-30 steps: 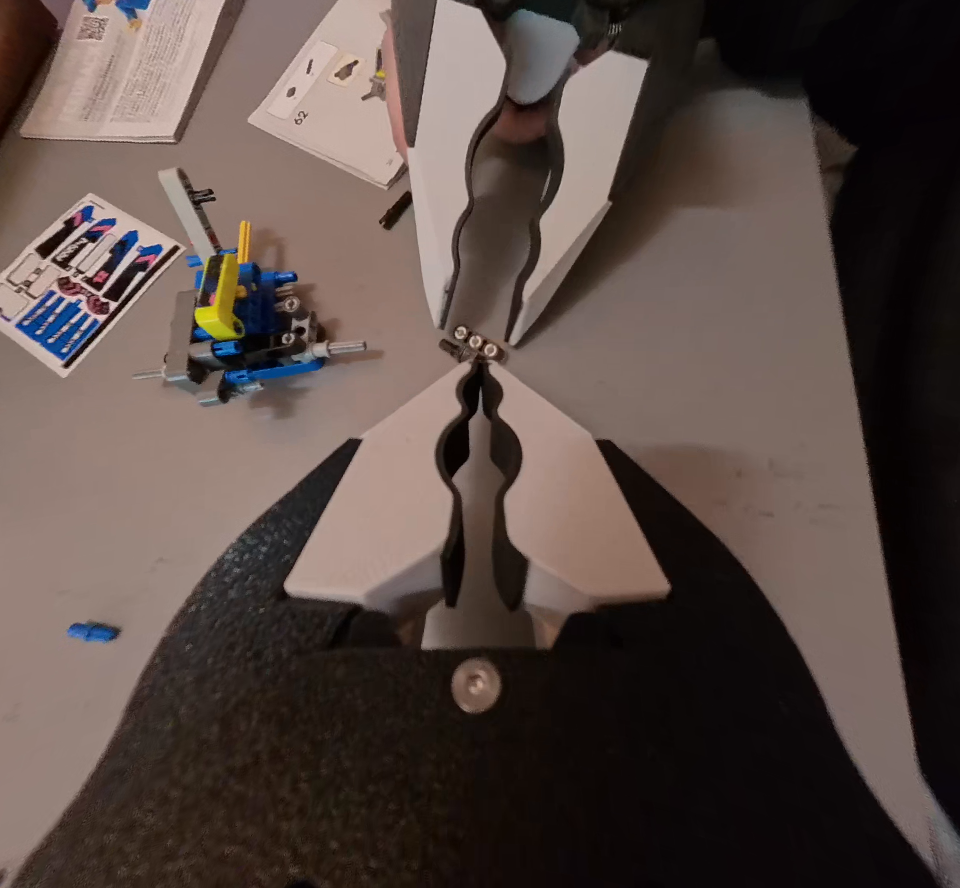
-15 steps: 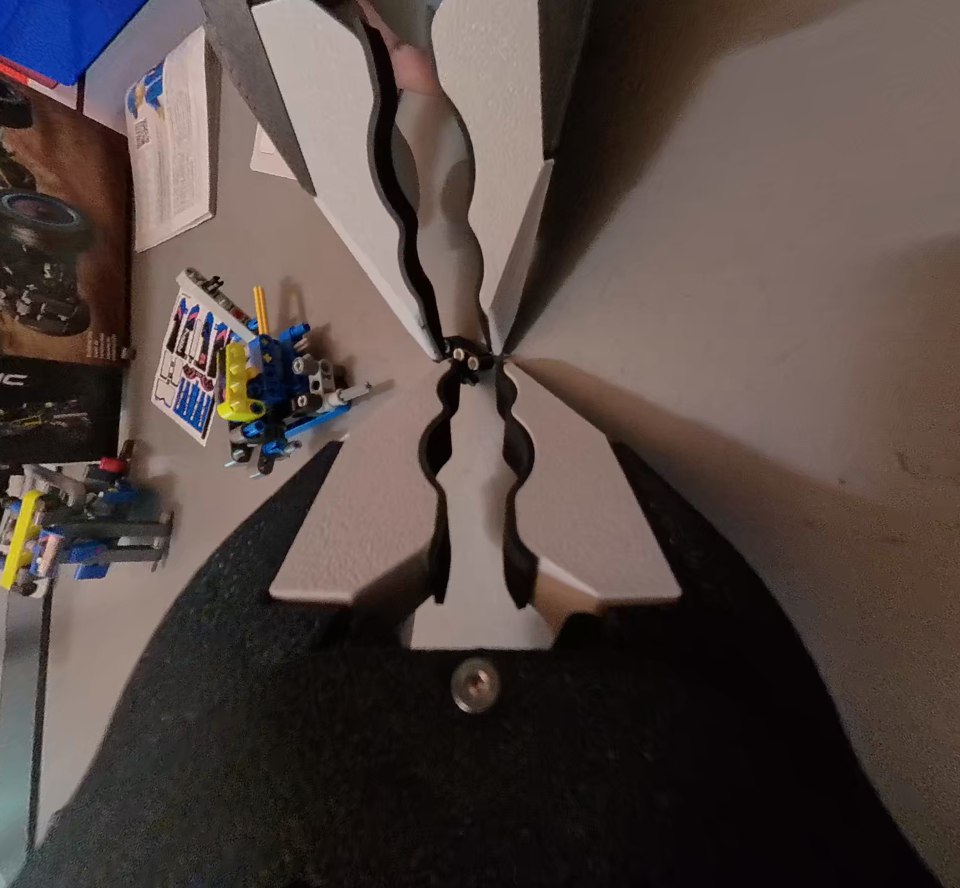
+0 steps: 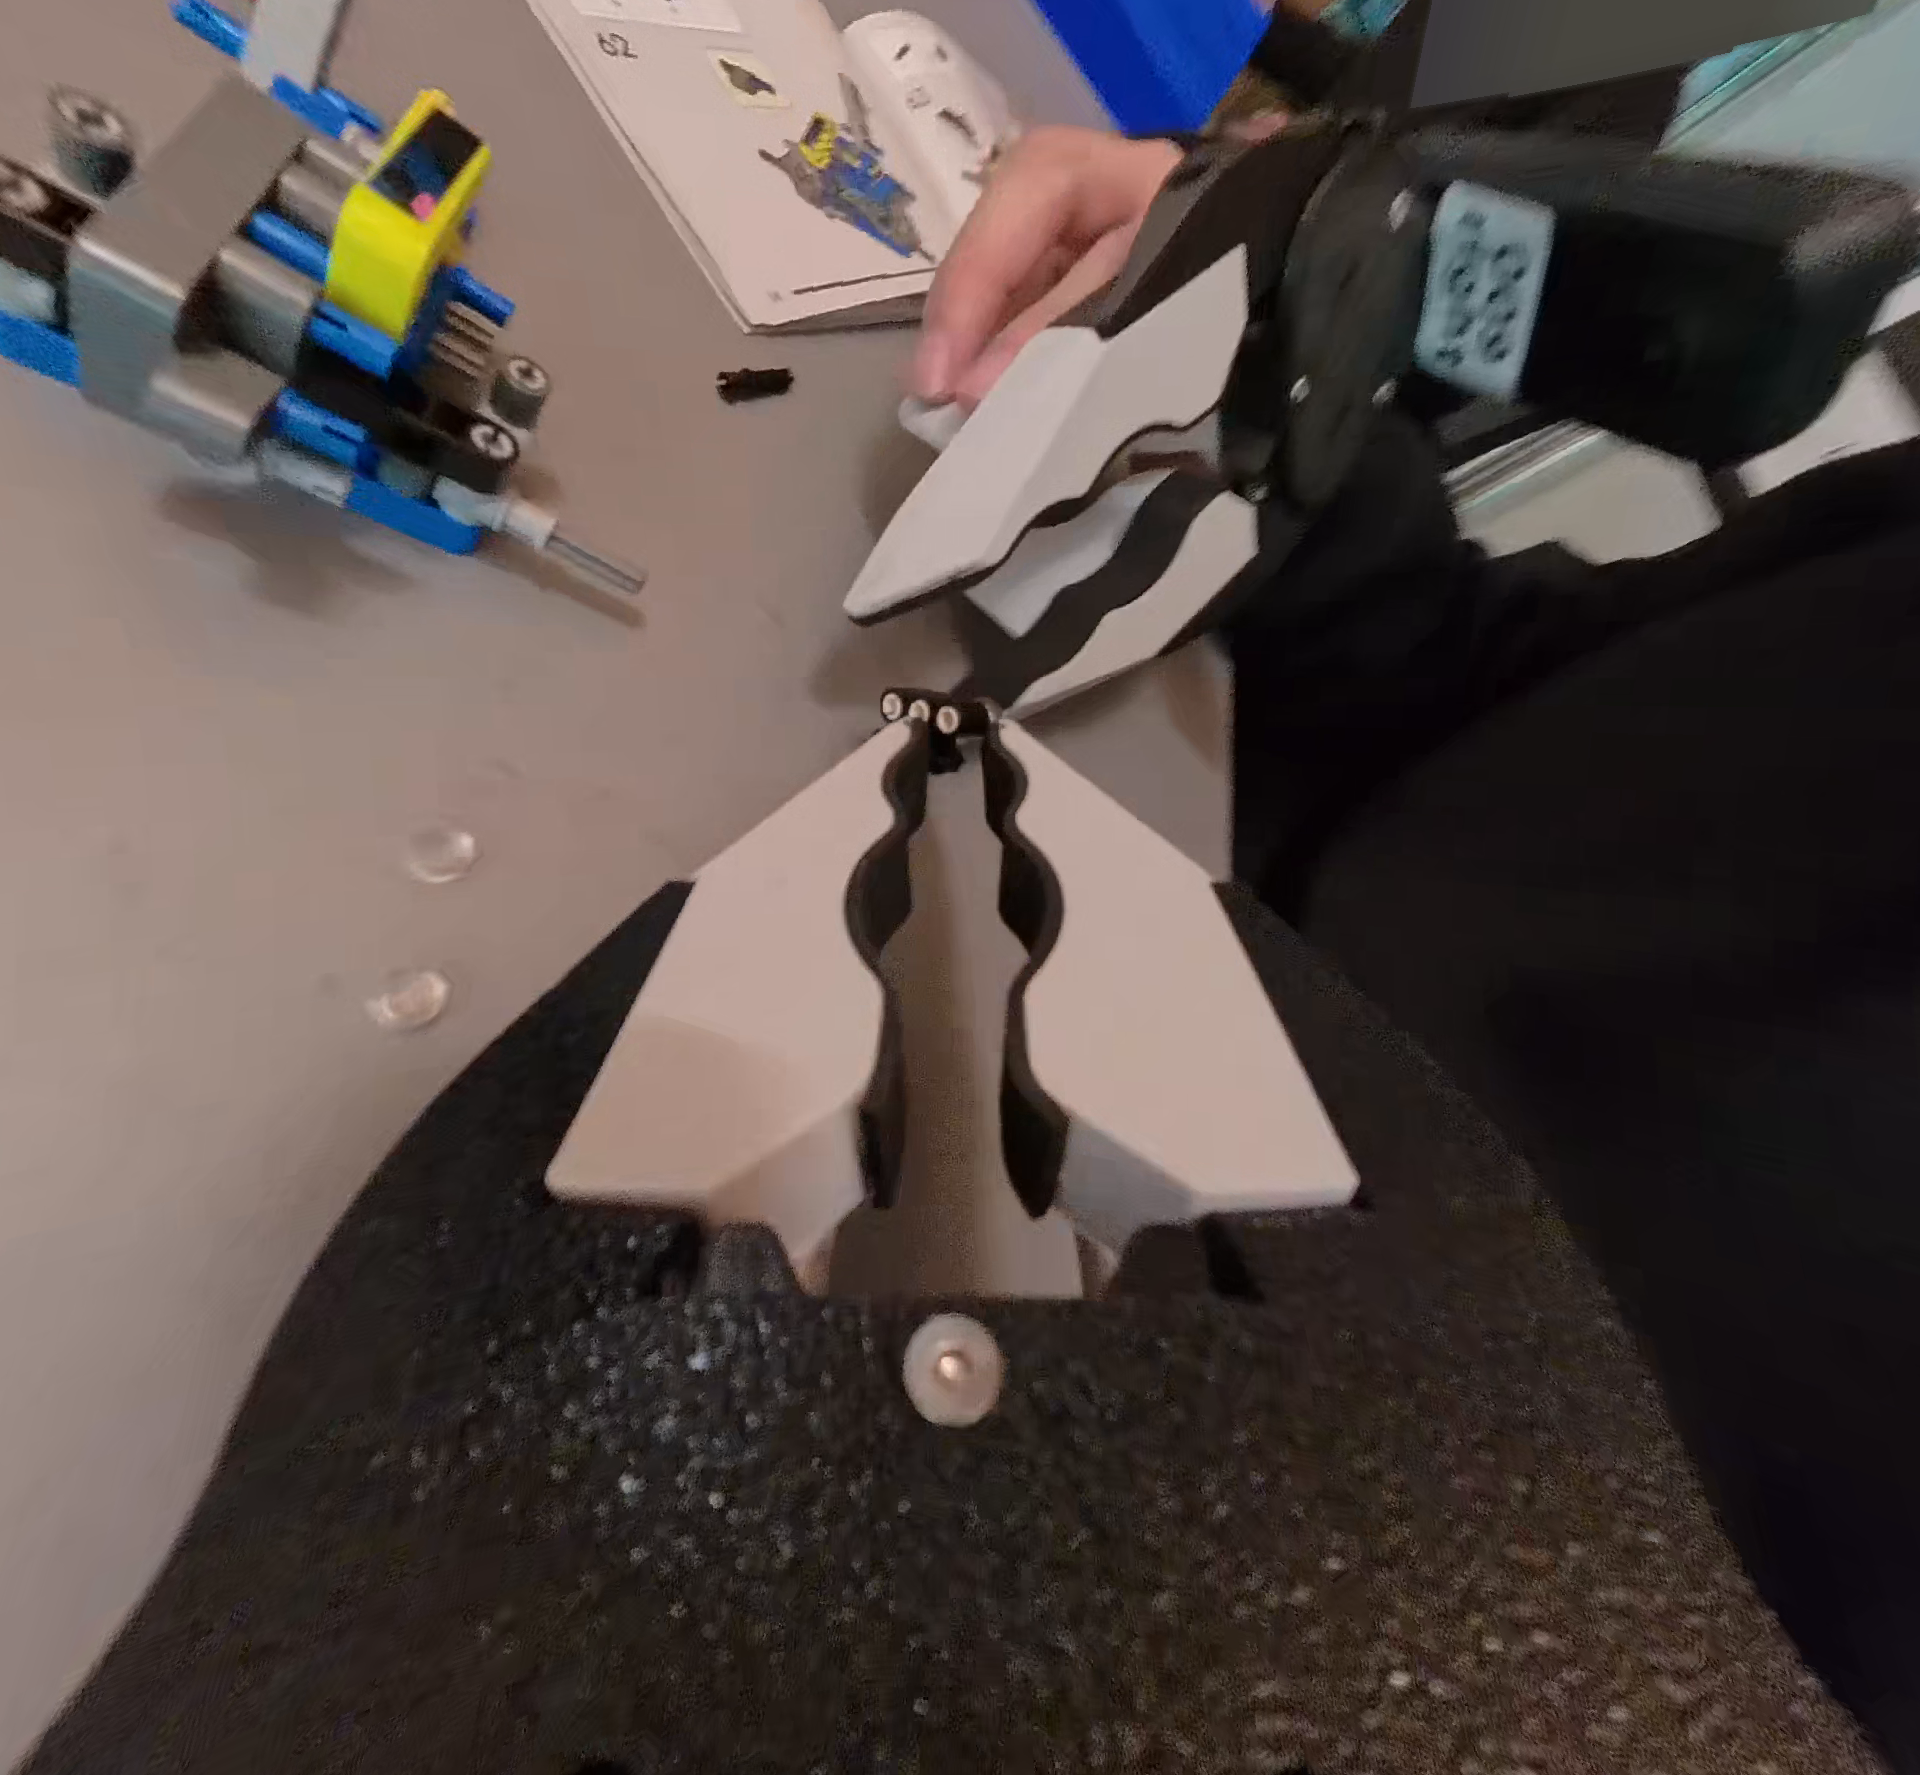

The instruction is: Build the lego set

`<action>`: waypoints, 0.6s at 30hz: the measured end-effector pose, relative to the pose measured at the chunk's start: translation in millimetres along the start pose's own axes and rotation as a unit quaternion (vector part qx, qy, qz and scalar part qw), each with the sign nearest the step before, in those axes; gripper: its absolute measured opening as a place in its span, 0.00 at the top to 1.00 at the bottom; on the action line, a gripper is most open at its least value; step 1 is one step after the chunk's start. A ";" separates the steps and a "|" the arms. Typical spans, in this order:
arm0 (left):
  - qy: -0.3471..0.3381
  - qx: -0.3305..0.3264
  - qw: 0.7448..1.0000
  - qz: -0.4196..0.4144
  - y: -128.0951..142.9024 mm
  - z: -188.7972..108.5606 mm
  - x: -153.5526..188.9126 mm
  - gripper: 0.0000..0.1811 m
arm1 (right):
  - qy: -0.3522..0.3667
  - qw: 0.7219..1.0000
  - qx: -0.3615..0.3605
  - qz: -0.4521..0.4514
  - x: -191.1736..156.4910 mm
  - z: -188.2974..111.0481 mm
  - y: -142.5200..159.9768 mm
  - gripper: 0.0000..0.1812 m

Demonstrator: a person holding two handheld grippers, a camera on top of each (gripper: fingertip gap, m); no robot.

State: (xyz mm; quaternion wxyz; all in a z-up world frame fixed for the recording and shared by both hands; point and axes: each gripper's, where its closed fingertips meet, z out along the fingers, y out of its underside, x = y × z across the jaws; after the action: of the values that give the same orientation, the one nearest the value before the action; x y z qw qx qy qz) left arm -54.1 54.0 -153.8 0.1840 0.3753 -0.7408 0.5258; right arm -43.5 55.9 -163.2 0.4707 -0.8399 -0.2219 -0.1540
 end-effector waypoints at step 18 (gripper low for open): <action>-0.075 0.033 0.996 0.024 -5.8 -14.8 -17.4 1.00 | 0.025 0.998 -0.022 0.044 3.8 4.7 4.1 0.90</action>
State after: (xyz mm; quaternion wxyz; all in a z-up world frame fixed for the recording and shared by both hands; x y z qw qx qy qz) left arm -40.3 73.0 -156.0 0.1032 0.4014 -0.7437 0.5245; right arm -37.9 59.0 -166.8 0.4639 -0.8548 -0.1697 -0.1592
